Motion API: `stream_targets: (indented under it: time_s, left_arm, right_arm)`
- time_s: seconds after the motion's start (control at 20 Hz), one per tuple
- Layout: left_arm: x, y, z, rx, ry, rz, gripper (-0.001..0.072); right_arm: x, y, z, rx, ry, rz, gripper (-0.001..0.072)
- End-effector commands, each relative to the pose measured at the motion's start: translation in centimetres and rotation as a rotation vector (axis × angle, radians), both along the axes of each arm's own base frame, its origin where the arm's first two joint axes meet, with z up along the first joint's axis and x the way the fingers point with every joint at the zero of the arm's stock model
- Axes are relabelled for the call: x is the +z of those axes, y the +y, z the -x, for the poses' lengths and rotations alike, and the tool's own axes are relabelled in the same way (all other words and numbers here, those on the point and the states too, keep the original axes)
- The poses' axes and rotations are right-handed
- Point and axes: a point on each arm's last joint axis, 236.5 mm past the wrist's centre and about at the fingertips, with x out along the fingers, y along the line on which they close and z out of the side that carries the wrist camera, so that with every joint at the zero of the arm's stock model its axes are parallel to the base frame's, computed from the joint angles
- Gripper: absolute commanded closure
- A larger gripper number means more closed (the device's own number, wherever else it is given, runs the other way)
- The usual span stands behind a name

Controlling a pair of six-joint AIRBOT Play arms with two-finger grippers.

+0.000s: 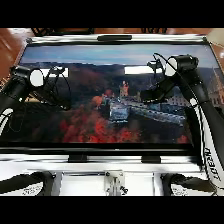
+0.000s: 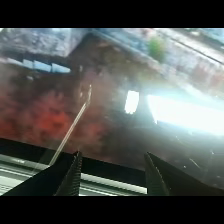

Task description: Fold the shirts.

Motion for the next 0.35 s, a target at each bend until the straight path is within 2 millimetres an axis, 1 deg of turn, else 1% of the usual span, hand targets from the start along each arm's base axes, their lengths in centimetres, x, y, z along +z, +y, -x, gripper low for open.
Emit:
stream_targets:
  time_s: [0.0,0.15,0.3]
  left_arm:
    - [0.0,-0.3,-0.3,-0.006,-0.019,0.015,-0.0012]
    - [0.6,-0.1,-0.3,-0.009,-0.039,0.01,-0.0012]
    - [1.0,-0.1,-0.6,-0.056,-0.064,0.007,-0.0012]
  right_arm:
    - [-0.2,0.7,0.3,0.015,0.011,-0.003,0.0207]
    - [-0.2,0.7,0.3,0.016,0.011,-0.002,0.0207]
    - [-0.2,0.7,0.3,0.016,0.011,-0.002,0.0207]
